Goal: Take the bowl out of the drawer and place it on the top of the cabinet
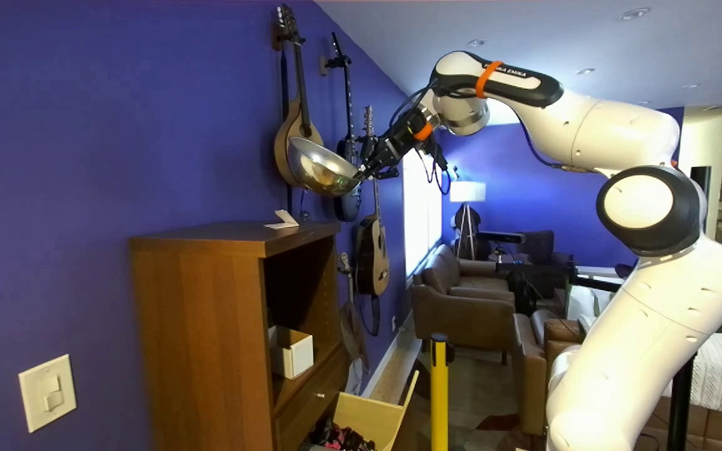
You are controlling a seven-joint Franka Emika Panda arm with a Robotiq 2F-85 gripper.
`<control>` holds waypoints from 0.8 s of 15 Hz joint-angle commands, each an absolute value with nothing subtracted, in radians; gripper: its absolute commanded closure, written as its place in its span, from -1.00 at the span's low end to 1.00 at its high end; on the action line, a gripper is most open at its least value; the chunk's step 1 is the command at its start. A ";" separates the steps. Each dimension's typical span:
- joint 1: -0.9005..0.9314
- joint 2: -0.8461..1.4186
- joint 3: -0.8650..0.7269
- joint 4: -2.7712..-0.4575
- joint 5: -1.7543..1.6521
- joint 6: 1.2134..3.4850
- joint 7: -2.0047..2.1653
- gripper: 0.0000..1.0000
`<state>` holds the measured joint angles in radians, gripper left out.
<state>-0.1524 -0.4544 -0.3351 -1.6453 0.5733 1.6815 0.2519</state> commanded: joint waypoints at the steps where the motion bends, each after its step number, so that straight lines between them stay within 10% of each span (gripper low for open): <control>1: -0.168 -0.447 -0.329 -1.637 0.584 1.671 0.244 0.81; 12: -0.134 -0.291 -0.028 -1.549 0.412 1.878 0.539 0.95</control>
<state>-0.1388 -0.3709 -0.0608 -1.6475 0.4903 1.8915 0.4288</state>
